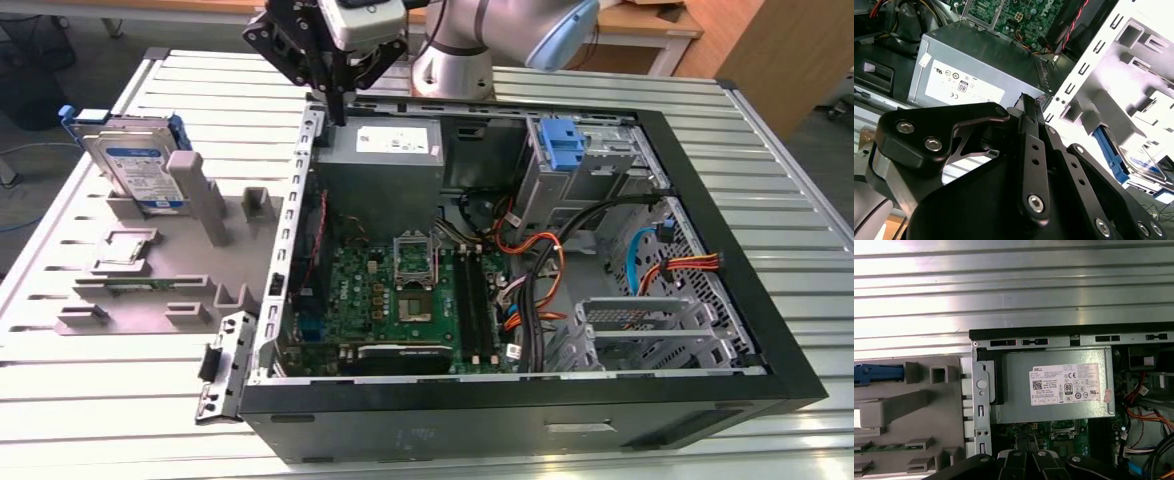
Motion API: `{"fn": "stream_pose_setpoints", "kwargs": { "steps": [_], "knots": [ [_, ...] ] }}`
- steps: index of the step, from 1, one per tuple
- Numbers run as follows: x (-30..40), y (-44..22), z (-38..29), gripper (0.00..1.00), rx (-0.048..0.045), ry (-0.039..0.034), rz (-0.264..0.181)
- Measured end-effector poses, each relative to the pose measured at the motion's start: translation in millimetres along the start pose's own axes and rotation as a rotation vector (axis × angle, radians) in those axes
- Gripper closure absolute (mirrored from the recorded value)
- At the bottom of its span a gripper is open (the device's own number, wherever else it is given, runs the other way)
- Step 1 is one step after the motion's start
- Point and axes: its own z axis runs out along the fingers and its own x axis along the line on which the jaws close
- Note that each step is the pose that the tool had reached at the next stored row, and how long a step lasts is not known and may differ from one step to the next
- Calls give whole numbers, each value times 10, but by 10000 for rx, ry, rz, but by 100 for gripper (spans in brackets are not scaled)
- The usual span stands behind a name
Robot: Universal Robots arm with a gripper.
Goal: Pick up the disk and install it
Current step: 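Reach for the disk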
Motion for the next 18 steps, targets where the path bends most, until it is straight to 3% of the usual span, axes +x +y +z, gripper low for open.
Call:
{"fn": "stream_pose_setpoints", "kwargs": {
  "steps": [18],
  "knots": [
    [99, -7, 5, 90, 0, 4, 0]
  ]
}}
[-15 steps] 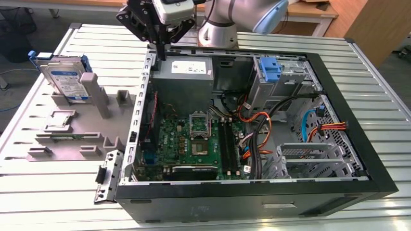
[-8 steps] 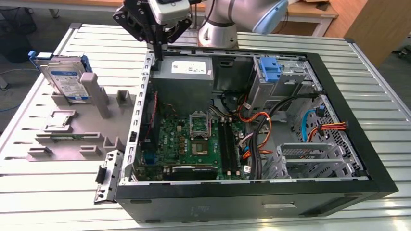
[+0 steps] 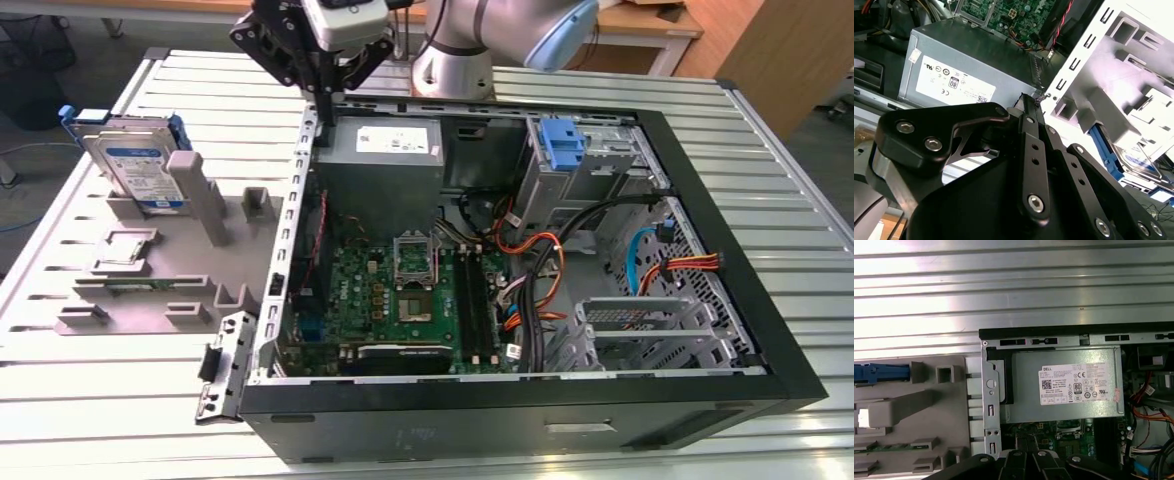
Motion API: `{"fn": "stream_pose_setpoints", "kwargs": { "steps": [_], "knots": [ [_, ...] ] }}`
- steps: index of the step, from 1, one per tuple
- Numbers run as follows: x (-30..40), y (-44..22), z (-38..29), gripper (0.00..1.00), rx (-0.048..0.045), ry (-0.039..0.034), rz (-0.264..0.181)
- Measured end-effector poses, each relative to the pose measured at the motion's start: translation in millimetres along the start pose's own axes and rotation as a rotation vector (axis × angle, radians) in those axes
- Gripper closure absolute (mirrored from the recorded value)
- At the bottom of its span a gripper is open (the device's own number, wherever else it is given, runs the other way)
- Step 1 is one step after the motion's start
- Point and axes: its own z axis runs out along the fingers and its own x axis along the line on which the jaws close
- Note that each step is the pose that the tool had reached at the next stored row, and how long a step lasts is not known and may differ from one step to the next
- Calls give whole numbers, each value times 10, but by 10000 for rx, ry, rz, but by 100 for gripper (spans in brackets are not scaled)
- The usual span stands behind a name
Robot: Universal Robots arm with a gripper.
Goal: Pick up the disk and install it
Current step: 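Reach for the disk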
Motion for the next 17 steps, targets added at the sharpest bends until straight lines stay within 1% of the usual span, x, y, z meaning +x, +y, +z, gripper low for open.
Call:
{"fn": "stream_pose_setpoints", "kwargs": {
  "steps": [17],
  "knots": [
    [65, -5, 6, 90, 1, 17, 0]
  ]
}}
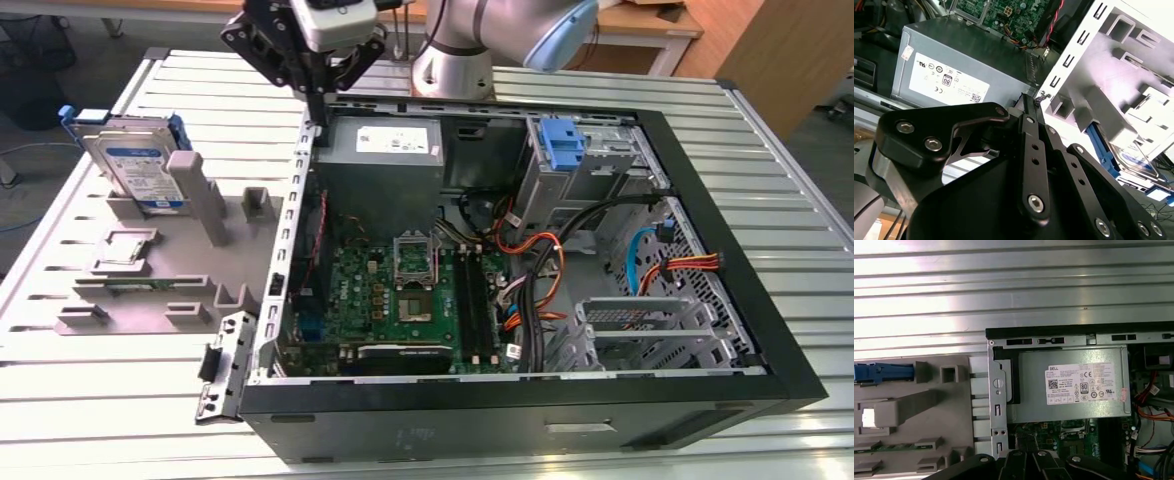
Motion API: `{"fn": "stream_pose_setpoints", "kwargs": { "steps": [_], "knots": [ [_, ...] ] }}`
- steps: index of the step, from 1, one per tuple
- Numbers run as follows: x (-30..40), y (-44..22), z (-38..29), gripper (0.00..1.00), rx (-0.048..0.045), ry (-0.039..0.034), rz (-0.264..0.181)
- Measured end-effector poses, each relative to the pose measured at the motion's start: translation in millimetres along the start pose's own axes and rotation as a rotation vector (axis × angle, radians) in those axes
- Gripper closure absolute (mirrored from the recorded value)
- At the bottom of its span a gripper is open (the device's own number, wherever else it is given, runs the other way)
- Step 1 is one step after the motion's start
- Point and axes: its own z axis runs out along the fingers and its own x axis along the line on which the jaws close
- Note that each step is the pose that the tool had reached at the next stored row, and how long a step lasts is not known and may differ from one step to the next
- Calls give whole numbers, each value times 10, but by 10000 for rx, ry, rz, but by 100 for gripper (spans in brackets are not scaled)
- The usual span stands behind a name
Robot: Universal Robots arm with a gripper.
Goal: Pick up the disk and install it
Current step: 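Reach for the disk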
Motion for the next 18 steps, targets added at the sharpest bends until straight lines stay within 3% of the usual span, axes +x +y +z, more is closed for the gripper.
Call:
{"fn": "stream_pose_setpoints", "kwargs": {
  "steps": [18],
  "knots": [
    [46, -4, 7, 90, 1, 17, 0]
  ]
}}
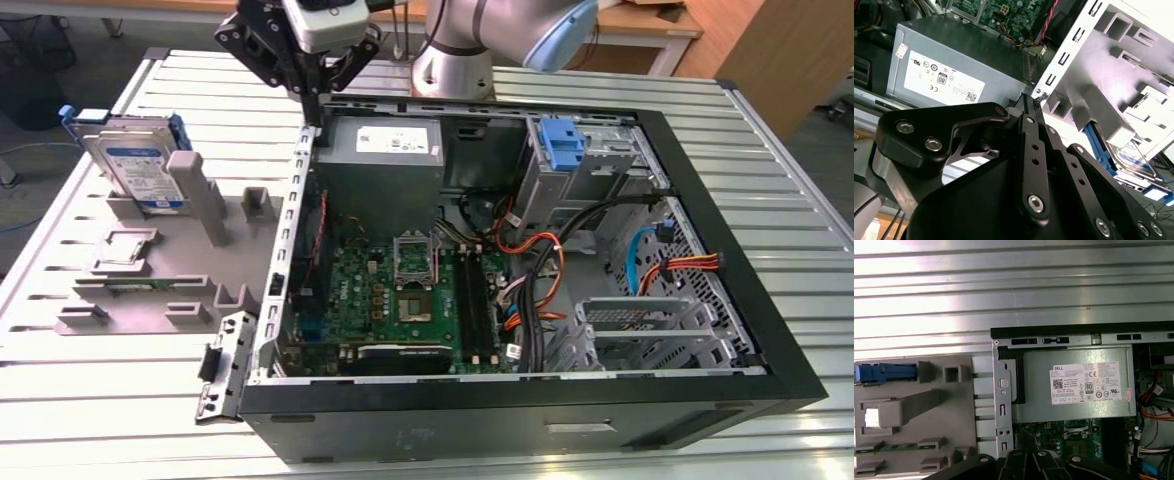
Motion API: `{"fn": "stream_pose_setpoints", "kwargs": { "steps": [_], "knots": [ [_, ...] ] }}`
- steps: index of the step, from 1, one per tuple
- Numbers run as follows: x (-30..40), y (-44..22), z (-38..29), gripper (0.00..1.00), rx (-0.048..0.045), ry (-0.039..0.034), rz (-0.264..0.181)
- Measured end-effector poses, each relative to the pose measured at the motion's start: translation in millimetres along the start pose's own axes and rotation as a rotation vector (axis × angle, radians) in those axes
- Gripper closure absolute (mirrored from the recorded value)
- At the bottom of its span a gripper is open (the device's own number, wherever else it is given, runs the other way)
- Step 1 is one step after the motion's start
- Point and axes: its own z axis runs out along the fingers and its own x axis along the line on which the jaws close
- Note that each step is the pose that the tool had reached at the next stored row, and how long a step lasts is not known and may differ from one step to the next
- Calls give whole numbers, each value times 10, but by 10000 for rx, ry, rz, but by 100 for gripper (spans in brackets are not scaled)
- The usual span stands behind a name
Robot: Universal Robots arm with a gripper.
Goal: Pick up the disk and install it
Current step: 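Reach for the disk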
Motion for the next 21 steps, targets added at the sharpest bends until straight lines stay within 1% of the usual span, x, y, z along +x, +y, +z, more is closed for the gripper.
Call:
{"fn": "stream_pose_setpoints", "kwargs": {
  "steps": [21],
  "knots": [
    [65, -5, 9, 90, 1, 17, 1]
  ]
}}
